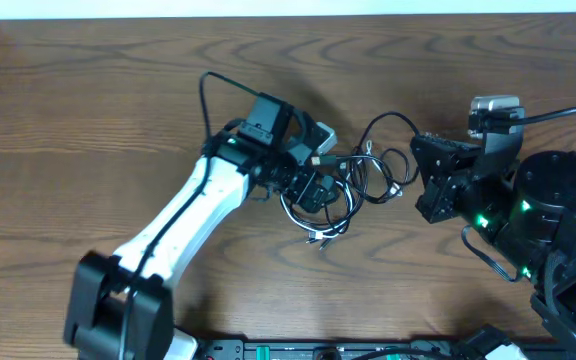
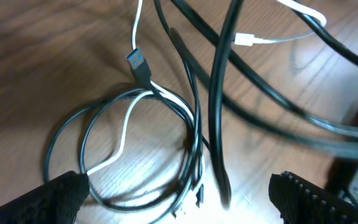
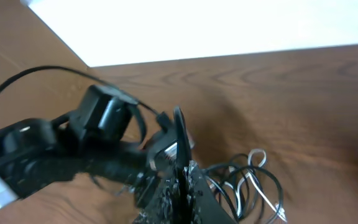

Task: Untangle cables

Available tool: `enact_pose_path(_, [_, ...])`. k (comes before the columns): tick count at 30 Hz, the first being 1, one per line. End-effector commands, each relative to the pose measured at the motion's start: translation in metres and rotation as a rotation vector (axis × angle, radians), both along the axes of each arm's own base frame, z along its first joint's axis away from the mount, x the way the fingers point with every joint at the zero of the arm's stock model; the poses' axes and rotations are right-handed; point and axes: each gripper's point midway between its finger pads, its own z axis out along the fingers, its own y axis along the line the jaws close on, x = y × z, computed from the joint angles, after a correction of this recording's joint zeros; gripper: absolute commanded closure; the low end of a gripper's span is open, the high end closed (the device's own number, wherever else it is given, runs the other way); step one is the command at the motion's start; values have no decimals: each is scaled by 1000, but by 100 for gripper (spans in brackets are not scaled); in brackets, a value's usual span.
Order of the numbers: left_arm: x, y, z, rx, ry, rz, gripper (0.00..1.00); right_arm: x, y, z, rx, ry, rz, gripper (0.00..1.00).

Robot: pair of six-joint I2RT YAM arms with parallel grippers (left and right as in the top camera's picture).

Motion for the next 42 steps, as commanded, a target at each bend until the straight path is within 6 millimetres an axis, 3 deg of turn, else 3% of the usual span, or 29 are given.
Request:
enact_pose_path(1, [3,-11,-13,3,-7,-33,5,0,-4,1,-20,-7,-15,99])
enact_pose_path(3, [6,-20,-19,-8,-15,-47,8,0,-5,-1,-24,-3,-17,99])
enact_pose_path(5, [9,-28,-24,-15,-31,-62,16,0,-5,-2,-26,0,-17,99])
enact_pose_path(8, [10,-36,-31,-17,-42,-78,57,-1,-6,-3,-30,6,-19,99])
enact_pose_path(9, [12,-35,-33,-2,-47,-72,81,-1,-7,-4,-34,6,-26,99])
enact_pose_path(10, [16,-30,-37,30,-61,-55,92,0,-10,-5,-43,7,-40,99])
enact_pose_path(12, [31,-8,-45,142,-91,41,93,2,-21,-7,-73,7,-96,99])
enact_pose_path(15, [52,45,-49,328,-126,231,93,4,-52,-16,-153,16,-245,99])
enact_pose_path(19, [63,110,-30,408,-124,382,93,-2,-107,-25,-208,54,-539,99])
enact_pose_path(23, [68,175,14,359,-141,576,93,-19,-157,-25,-221,55,-801,99])
enact_pose_path(26, [67,217,57,232,-175,759,93,-30,-180,-23,-225,46,-914,99])
enact_pose_path(30, [56,254,104,116,-254,891,93,-42,-201,-25,-223,59,-1017,99])
enact_pose_path(33, [45,269,133,34,-307,962,93,-48,-211,-30,-219,86,-1069,99])
enact_pose_path(36, [36,263,155,-37,-351,953,92,-51,-215,-34,-213,107,-1087,99])
enact_pose_path(40, [28,217,177,-220,-348,779,93,-40,-192,-41,-136,155,-973,99])
enact_pose_path(42, [22,190,187,-310,-330,667,93,-28,-171,-43,-120,177,-843,92])
